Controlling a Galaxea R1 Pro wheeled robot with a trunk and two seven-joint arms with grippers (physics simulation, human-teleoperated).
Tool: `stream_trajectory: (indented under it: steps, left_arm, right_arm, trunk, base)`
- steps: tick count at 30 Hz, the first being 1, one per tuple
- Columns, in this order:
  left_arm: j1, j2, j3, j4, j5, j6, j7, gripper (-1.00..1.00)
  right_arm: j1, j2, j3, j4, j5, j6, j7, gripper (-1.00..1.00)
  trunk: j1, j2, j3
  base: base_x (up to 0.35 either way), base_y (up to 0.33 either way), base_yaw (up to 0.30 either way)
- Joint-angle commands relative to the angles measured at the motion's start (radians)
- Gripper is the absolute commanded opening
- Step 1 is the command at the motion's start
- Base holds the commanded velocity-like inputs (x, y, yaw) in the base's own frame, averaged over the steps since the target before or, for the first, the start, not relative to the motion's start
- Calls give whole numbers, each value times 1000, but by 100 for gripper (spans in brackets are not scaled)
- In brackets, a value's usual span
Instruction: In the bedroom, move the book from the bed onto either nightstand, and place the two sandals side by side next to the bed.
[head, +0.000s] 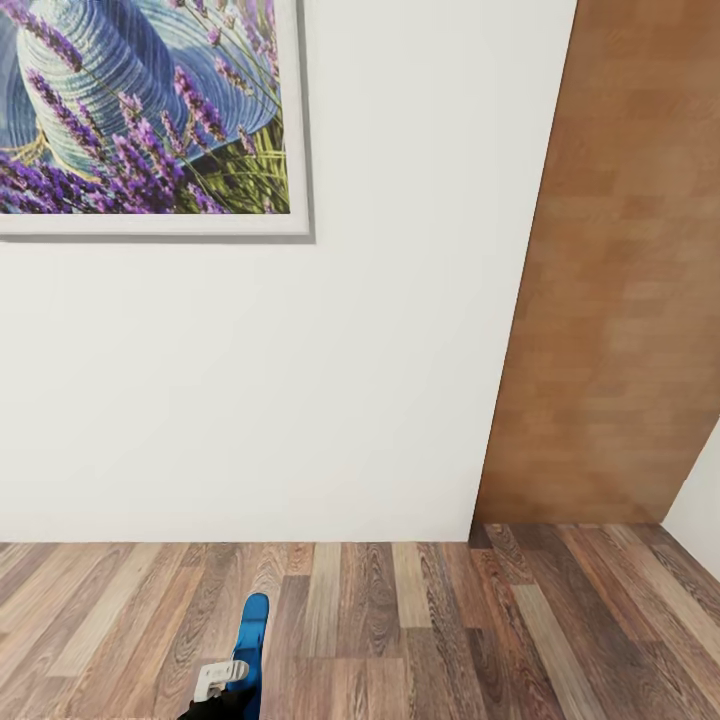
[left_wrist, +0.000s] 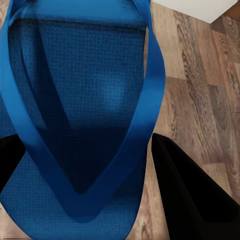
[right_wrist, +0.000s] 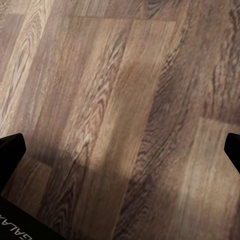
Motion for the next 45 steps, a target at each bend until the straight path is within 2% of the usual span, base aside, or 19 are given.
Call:
stream_trajectory:
  steps: [1,45]
  left_arm:
    - [-1,0,7,1,-12,-6,-4,-100]
    - [-1,0,9,0,-10,-5,-4,-100]
  right_arm:
    - [-1,-1,6,0,-9,0,0,100]
    - [-1,-1,5,1,-9,0,-3,100]
  trunk:
    - [0,0,-1]
    - [0,0,-19]
  base:
    - [0,0,217]
    - [0,0,269]
